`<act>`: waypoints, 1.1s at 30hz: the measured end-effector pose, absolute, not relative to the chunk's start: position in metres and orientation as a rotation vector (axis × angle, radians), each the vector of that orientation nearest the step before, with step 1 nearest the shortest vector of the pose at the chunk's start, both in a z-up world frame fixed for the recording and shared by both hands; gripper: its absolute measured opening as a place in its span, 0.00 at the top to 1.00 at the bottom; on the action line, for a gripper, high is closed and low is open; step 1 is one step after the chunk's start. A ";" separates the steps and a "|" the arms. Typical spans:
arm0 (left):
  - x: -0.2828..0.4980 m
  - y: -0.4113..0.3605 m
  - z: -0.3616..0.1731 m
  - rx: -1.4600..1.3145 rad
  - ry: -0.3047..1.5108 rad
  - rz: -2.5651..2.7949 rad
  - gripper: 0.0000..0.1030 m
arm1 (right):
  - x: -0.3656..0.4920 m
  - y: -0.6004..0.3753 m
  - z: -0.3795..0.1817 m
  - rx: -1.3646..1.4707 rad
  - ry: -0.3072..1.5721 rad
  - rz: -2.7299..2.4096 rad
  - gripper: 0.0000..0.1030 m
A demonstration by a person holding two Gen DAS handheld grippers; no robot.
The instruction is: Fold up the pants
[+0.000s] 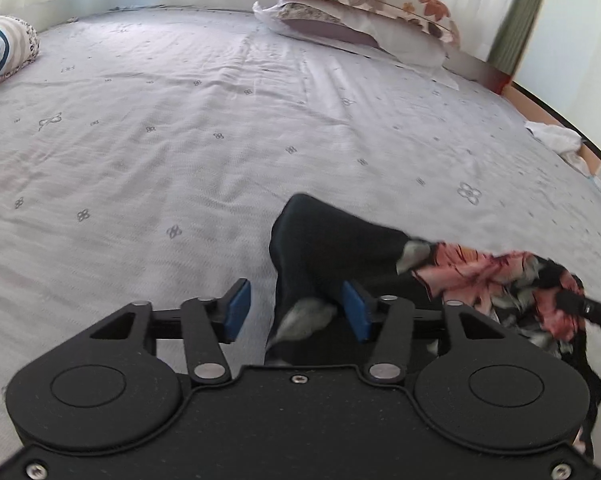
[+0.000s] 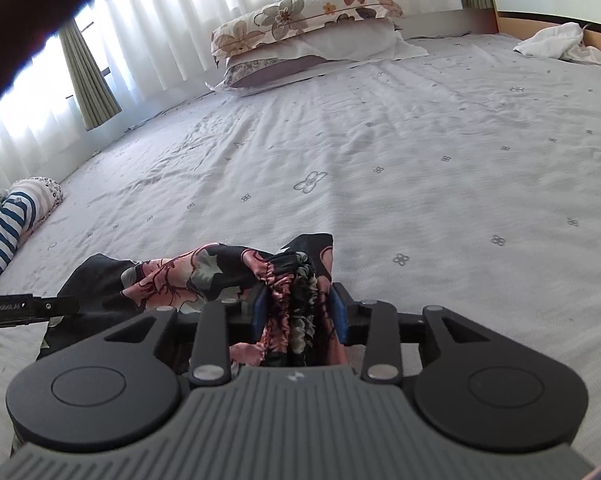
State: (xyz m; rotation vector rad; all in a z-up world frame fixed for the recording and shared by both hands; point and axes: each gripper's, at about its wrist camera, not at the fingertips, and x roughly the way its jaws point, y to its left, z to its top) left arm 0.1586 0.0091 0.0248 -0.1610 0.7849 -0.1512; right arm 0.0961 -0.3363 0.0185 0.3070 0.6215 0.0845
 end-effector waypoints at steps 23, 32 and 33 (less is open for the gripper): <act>0.016 0.014 0.011 -0.109 0.880 -0.265 0.14 | -0.018 -0.308 -0.009 0.271 0.712 0.026 0.19; 0.000 0.006 0.009 -0.027 0.857 -0.243 0.18 | -0.034 -0.308 -0.006 0.311 0.696 -0.059 0.81; -0.001 0.006 0.009 -0.015 0.854 -0.238 0.21 | -0.034 -0.308 -0.006 0.311 0.696 -0.059 0.81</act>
